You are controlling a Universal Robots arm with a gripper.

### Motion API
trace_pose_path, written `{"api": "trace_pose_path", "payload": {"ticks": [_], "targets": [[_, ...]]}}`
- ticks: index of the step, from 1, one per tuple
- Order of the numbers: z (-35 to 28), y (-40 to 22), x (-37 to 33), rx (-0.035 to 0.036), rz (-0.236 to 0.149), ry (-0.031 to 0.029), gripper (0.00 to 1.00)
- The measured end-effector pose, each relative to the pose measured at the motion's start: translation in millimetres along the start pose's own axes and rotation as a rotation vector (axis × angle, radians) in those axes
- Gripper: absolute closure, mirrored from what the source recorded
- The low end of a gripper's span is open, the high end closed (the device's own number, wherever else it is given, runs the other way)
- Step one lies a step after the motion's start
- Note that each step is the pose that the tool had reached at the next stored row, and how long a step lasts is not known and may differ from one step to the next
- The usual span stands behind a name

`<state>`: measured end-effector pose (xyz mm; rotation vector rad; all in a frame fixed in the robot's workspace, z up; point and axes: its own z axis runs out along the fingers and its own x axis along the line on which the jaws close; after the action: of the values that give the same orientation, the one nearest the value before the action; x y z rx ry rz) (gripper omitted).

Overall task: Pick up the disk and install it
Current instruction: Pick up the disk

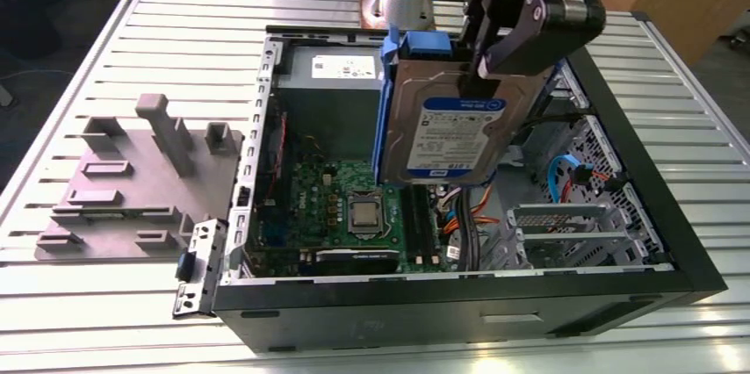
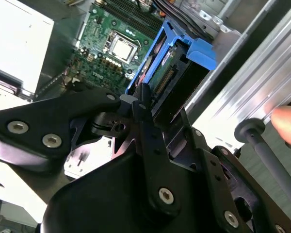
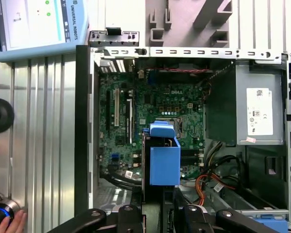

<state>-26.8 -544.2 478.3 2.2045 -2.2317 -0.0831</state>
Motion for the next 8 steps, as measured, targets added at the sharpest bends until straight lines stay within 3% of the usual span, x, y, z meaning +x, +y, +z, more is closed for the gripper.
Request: {"api": "trace_pose_path", "payload": {"ticks": [8], "targets": [[-0.1, 0.0, 2.0, 0.0000, 0.000, -0.0001, 0.65]]}}
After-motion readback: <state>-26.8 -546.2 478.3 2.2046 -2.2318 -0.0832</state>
